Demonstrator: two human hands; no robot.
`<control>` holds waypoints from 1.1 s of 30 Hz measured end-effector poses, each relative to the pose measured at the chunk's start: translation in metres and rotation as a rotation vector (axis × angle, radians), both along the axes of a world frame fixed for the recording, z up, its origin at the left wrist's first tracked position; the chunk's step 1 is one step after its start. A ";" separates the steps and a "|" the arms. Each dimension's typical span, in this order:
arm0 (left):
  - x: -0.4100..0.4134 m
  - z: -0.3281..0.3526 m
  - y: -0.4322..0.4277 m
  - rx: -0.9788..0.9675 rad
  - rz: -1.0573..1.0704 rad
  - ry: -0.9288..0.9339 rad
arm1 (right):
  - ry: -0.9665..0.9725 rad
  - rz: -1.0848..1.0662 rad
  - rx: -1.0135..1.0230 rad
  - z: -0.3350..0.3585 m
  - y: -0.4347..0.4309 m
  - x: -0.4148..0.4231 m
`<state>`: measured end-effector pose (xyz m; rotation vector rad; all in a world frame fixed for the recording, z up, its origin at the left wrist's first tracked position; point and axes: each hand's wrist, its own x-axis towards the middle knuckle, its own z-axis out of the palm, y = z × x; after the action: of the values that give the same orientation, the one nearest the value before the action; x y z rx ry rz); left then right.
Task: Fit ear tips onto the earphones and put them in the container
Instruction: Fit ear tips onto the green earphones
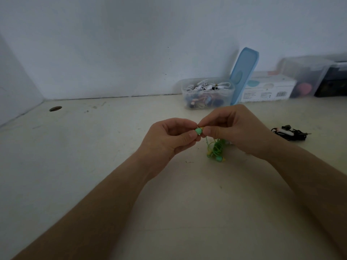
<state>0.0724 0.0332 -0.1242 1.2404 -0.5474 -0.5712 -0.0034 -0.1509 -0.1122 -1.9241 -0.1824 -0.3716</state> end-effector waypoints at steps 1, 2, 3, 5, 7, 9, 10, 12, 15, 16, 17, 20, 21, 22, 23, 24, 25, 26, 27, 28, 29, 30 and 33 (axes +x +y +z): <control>0.000 0.000 0.000 0.007 -0.003 -0.008 | -0.001 0.002 -0.004 0.000 0.001 0.000; 0.001 -0.001 0.000 0.010 -0.004 -0.015 | 0.001 0.007 0.000 0.000 0.001 0.000; 0.000 -0.001 0.000 0.008 -0.003 -0.019 | 0.006 0.012 0.009 0.000 0.002 0.000; 0.000 0.000 0.000 -0.003 -0.005 -0.023 | 0.017 0.009 0.039 0.000 0.002 0.000; 0.000 0.001 0.000 -0.017 -0.014 -0.021 | 0.025 0.000 0.080 0.000 0.003 0.000; 0.000 0.001 0.000 -0.022 -0.019 -0.019 | 0.028 -0.009 0.121 -0.001 0.003 -0.001; 0.000 0.001 0.000 -0.023 -0.018 -0.020 | 0.029 -0.014 0.135 -0.001 0.003 -0.001; 0.000 0.002 -0.001 -0.027 -0.011 -0.026 | 0.034 -0.006 0.143 -0.001 0.003 -0.001; -0.003 0.002 -0.001 -0.021 0.045 -0.083 | 0.036 0.030 0.211 -0.002 0.004 0.000; -0.003 0.002 -0.002 -0.010 0.074 -0.126 | 0.033 0.034 0.239 -0.003 0.005 0.000; -0.004 0.002 -0.003 0.002 0.103 -0.176 | 0.033 0.035 0.260 -0.004 0.005 0.001; -0.005 0.001 -0.003 0.026 0.155 -0.268 | 0.045 0.042 0.301 -0.005 0.006 0.001; -0.005 0.002 -0.003 0.032 0.157 -0.276 | 0.047 0.038 0.299 -0.004 0.006 0.001; -0.005 0.003 -0.003 0.039 0.155 -0.278 | 0.048 0.027 0.291 -0.004 0.006 0.001; -0.006 0.004 -0.002 0.044 0.150 -0.272 | 0.047 0.014 0.280 -0.003 0.006 0.001; -0.006 0.005 -0.002 0.048 0.144 -0.263 | 0.044 0.001 0.269 -0.003 0.006 0.001; -0.006 0.006 -0.002 0.052 0.135 -0.251 | 0.041 -0.011 0.256 -0.002 0.005 0.001; -0.006 0.006 -0.002 0.058 0.128 -0.247 | 0.042 -0.022 0.242 -0.001 0.005 0.000; -0.007 0.007 -0.002 0.067 0.126 -0.253 | 0.046 -0.032 0.229 0.000 0.005 -0.001; -0.007 0.007 -0.002 0.078 0.127 -0.269 | 0.054 -0.043 0.215 0.001 0.005 -0.002; -0.007 0.007 -0.001 0.092 0.129 -0.288 | 0.063 -0.057 0.199 0.001 0.006 -0.003; -0.007 0.007 -0.001 0.106 0.131 -0.305 | 0.075 -0.072 0.183 0.002 0.006 -0.003; -0.005 0.008 0.000 0.143 0.139 -0.362 | 0.094 -0.103 0.146 0.003 0.007 -0.004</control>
<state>0.0670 0.0331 -0.1161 1.5180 -0.7245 -0.2715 -0.0074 -0.1435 -0.1090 -1.8066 0.0057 -0.3519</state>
